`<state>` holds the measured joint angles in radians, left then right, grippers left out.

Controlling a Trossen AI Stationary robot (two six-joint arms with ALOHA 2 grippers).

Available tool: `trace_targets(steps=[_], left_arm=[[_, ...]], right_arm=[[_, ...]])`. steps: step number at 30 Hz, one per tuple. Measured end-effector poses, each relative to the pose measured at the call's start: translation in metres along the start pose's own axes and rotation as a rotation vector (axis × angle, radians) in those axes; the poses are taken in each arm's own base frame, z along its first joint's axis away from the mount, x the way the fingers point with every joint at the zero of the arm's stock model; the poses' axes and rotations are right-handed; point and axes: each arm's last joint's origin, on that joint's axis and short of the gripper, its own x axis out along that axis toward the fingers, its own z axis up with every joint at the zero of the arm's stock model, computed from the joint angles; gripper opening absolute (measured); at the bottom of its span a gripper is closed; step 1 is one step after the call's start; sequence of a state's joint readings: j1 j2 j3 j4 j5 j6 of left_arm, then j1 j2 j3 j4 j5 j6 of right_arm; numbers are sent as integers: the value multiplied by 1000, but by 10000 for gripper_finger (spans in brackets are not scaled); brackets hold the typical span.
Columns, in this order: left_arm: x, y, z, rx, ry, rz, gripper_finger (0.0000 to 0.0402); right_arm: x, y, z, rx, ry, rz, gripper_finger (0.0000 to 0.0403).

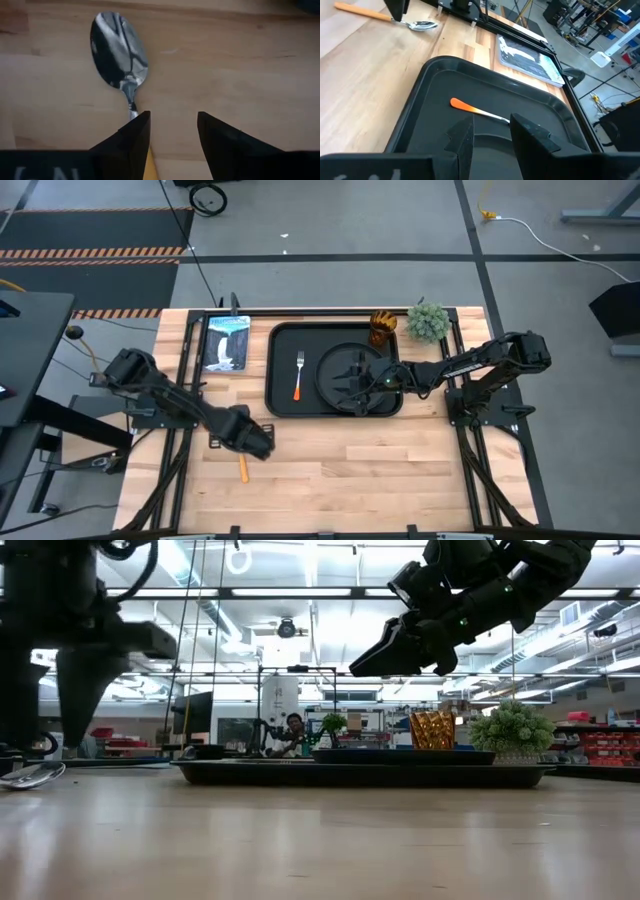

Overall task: Pick and place plate/cup/fork/spoon on tray
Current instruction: Put the yellow spoon to the left of the orange fork on the black tray

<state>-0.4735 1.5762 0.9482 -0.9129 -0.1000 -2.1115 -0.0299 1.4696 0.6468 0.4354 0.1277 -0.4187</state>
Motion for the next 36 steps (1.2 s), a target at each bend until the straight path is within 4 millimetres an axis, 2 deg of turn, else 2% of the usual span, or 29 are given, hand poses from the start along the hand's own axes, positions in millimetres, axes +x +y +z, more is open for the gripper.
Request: trace_targets(steps=[7,13,21,25,32,36], left_arm=[[9,2,-8,-31,3,44,183],[9,7,-15,-52,31,70,177],[28,25,-26,-83,58,43,172],[34,28,-26,-84,75,14,172],[35,28,-26,-83,75,11,170],[35,28,-26,-84,77,9,147]], right_arm=[[0,0,0,1,-5,0,134],[0,0,1,1,-6,0,134],[0,0,1,1,-7,3,134],[0,0,1,1,-15,13,134],[0,0,2,3,-26,10,134],[0,0,2,3,-26,10,134]])
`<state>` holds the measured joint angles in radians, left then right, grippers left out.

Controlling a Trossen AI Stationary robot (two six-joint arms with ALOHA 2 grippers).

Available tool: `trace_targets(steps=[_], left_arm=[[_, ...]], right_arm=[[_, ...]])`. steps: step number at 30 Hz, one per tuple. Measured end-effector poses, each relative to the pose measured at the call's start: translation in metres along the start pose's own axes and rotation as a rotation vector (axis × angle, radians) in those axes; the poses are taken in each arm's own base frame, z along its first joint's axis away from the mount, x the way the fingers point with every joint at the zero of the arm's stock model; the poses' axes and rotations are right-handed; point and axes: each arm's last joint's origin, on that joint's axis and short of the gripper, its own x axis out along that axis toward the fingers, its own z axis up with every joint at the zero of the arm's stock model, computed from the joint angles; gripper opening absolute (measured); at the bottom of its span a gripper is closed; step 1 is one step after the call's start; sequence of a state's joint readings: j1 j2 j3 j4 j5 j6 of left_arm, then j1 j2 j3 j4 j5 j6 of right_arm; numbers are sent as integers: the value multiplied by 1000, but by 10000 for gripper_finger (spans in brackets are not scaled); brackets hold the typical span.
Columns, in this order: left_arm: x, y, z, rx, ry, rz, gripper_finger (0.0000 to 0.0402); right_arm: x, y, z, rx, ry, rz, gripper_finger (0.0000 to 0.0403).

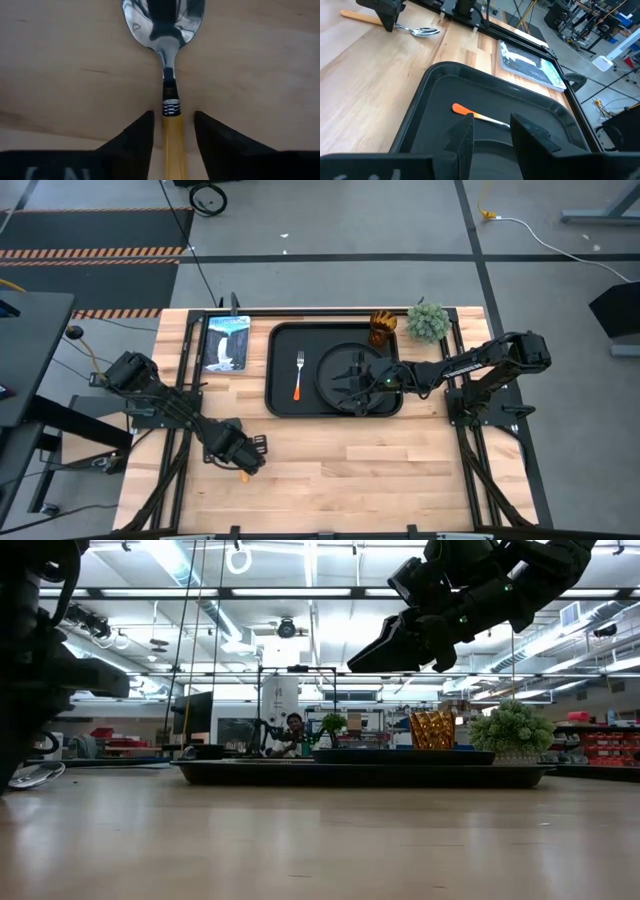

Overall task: Pick and place plate/cup/fork/spoon on tray
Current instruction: Put the yellow spoon to the left of the orange fork on the black tray

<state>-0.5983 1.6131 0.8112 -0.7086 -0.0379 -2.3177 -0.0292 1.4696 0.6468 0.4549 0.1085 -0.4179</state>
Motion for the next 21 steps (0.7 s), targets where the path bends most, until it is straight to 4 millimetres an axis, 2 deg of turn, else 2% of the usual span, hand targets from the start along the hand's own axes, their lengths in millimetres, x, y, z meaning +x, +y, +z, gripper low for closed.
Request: trace_targets(steps=[10,16,21], left_arm=[[0,0,0,-1,0,-1,59],[-4,-1,0,-1,-27,-2,57],[-16,-4,4,-3,-76,-74,62]], right_arm=[[0,0,0,0,0,0,134],[0,0,0,0,0,0,134],[0,0,0,0,1,0,134]])
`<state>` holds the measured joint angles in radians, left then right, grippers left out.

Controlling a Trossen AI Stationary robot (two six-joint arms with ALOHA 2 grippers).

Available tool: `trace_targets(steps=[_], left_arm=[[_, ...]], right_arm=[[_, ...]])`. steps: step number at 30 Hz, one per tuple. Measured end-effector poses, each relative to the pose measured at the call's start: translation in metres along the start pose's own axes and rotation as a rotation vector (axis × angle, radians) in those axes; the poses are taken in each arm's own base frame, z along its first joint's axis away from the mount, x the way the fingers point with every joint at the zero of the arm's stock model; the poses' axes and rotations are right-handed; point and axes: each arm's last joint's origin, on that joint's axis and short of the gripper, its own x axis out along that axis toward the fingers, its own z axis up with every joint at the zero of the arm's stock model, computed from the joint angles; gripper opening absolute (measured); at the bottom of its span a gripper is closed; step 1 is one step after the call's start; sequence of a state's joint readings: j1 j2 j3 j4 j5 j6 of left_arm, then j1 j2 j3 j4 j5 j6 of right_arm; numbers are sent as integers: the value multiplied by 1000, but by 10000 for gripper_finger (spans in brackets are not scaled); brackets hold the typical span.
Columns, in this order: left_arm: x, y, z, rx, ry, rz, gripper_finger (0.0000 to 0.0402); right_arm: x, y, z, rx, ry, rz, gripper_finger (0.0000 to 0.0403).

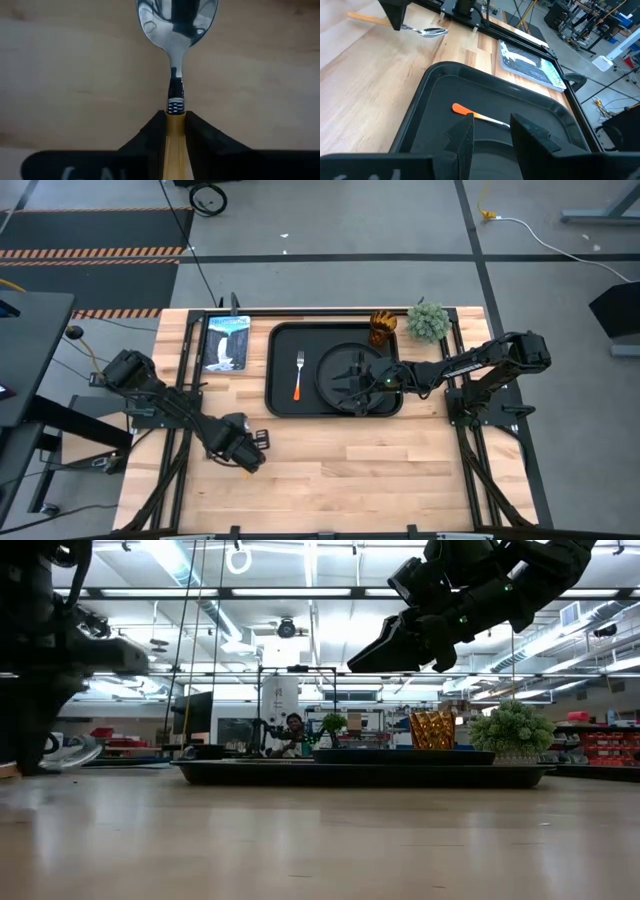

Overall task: Pick and place plate/cup/fork/spoon on tray
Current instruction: Put the yellow spoon to the left of the orange fork on the black tray

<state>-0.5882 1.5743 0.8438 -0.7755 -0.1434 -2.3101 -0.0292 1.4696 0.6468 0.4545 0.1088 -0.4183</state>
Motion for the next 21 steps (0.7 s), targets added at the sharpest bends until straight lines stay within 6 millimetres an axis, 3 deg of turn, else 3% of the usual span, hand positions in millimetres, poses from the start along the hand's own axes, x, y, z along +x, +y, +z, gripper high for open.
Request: trace_targets(steps=[11,21], left_arm=[[-20,-23,39,24,-125,-176,66],[-28,-61,103,143,-227,-290,67]], right_arm=[[0,-1,2,1,-17,-5,134],[0,-1,2,0,-23,-4,134]])
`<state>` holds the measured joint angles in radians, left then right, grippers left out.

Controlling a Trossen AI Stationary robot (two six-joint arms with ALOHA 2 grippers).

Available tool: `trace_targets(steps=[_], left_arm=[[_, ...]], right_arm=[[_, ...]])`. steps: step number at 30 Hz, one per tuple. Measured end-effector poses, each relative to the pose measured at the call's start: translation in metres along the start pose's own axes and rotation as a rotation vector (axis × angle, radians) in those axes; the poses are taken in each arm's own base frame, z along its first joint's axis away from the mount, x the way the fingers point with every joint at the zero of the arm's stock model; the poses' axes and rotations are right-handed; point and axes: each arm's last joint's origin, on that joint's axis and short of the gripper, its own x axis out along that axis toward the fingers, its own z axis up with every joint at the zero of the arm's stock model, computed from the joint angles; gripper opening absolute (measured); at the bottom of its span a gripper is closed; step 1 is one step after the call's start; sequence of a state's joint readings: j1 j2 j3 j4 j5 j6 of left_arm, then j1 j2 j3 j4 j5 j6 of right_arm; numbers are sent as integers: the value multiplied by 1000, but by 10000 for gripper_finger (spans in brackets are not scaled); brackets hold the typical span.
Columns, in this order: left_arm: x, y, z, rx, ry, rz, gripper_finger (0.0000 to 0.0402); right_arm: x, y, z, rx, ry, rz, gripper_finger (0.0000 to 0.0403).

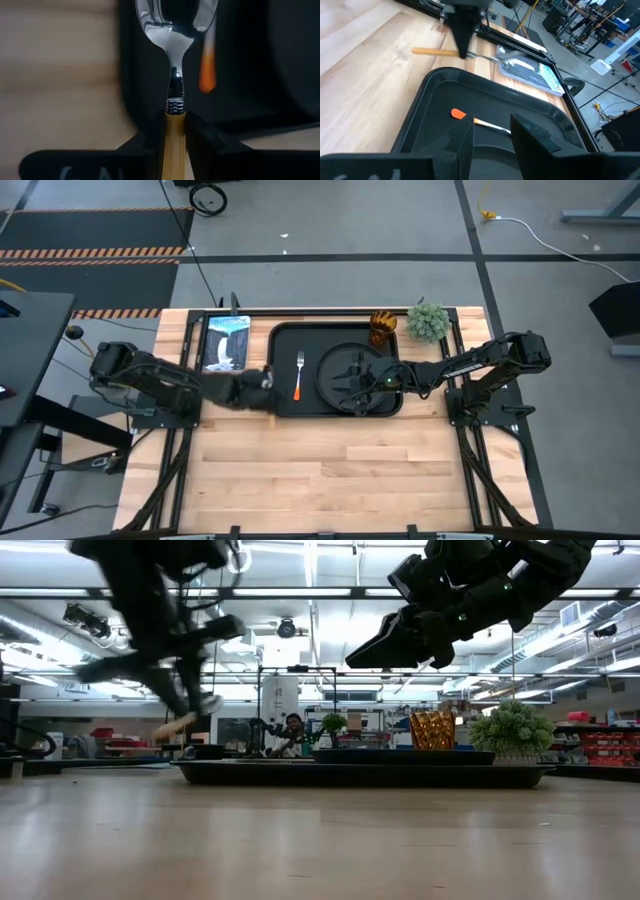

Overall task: Pick and place plate/cup/fork/spoon on tray
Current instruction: Put the yellow spoon to the left of the orange fork on the black tray

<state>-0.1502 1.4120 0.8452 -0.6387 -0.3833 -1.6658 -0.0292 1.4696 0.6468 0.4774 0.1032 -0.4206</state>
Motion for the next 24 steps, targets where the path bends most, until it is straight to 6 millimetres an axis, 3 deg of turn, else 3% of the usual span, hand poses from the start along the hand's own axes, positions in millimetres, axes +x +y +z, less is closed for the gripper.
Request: trace_targets(steps=[10,19,24], left_arm=[[22,-16,63,75,-24,-122,67],[24,-27,88,80,-41,-237,68],[17,-51,97,151,-52,-235,63]], right_arm=[[0,0,-1,-1,7,3,134],[0,0,-1,-1,7,5,134],[0,0,-1,-1,6,5,134]])
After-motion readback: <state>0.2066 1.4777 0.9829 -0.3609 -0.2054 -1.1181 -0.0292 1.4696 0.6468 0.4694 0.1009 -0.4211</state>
